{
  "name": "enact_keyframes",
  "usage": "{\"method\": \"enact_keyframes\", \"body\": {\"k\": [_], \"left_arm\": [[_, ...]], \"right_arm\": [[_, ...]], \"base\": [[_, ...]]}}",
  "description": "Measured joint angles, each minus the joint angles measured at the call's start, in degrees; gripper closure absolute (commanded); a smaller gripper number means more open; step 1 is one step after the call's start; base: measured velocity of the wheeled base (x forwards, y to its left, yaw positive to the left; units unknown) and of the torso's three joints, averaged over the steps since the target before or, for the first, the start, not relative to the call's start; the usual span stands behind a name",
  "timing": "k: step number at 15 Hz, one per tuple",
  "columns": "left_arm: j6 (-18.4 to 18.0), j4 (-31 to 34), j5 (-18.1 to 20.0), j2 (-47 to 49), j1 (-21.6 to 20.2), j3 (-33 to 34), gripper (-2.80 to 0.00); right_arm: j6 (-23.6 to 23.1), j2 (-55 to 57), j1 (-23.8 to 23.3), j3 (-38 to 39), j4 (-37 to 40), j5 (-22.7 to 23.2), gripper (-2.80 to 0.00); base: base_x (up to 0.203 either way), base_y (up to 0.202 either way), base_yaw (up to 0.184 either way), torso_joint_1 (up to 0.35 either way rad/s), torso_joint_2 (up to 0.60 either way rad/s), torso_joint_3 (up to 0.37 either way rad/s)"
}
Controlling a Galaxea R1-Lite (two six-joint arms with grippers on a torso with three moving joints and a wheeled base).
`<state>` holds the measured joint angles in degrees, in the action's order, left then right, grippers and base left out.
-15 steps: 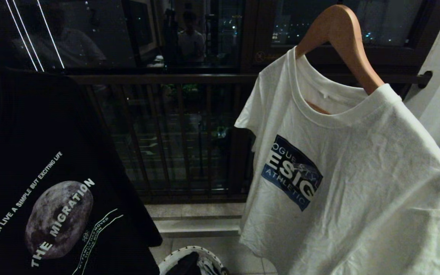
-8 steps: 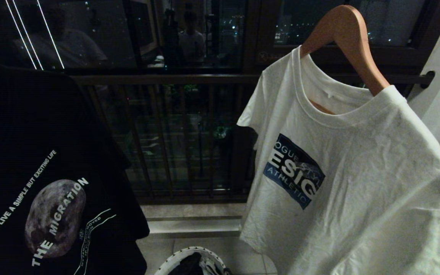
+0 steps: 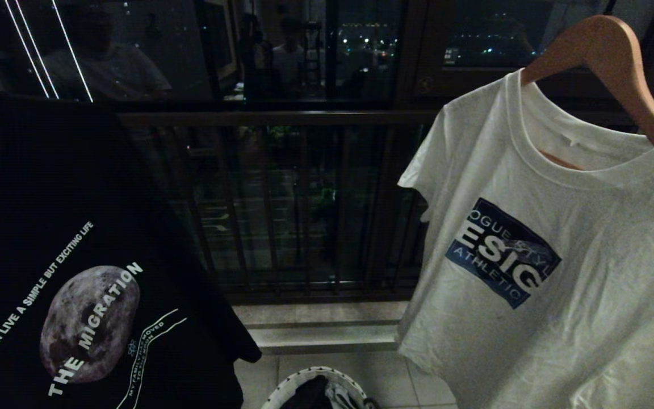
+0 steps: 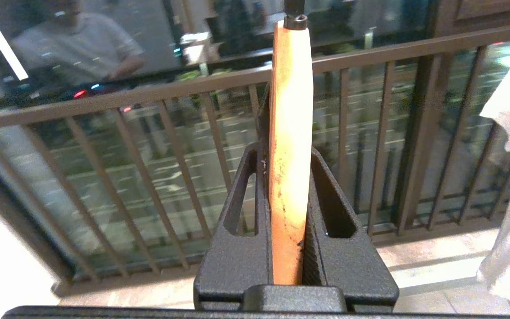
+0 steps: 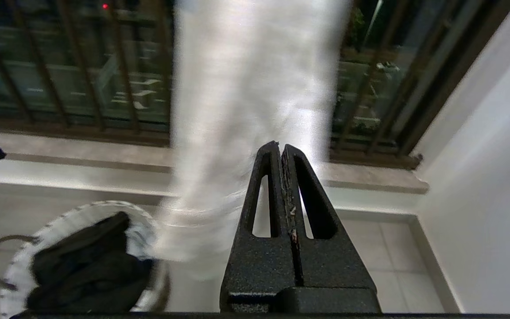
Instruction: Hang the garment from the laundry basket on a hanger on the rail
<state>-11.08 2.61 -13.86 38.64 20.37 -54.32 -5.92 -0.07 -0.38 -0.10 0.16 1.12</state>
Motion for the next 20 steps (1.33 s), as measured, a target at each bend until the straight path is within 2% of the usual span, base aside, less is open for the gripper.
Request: {"method": "enact_keyframes", "body": {"k": [6,10,14,16,18,20], "left_arm": [[0.5,-0.5,1.4,0.0,0.0,0.0,0.00],[0.5,-0.7,1.9,1.4,0.0,-0.7,0.00],[1.2,-1.2,9.6,6.3,0.0,-4.8,0.00],[3.1,-1.3,13.1,10.0,0.0,-7.7,0.00],[5.0,-1.3,14.6,12.9,0.0,-9.8,0.00],[5.6,-1.3,14.3,14.6,0.0,-10.6,0.00]], "right_arm": [[0.1,0.0,0.0,0.0,0.0,0.0,0.00],[0.0,0.0,0.1,0.0,0.1,0.0,0.00],[0.0,0.0,0.0,0.0,0.0,0.0,0.00],[0.0,0.0,0.0,0.0,0.0,0.0,0.00],[-0.1,0.0,0.0,0.0,0.0,0.0,0.00],[-0.1,0.0,0.1,0.0,0.0,0.0,0.00]], "base": [[0.000,0.177,-0.002,0.002,0.00,0.002],[0.000,0.000,0.000,0.000,0.00,0.000],[0.000,0.000,0.000,0.000,0.00,0.000],[0.000,0.000,0.000,0.000,0.00,0.000],[0.000,0.000,0.000,0.000,0.00,0.000],[0.000,0.000,0.000,0.000,0.00,0.000]]}}
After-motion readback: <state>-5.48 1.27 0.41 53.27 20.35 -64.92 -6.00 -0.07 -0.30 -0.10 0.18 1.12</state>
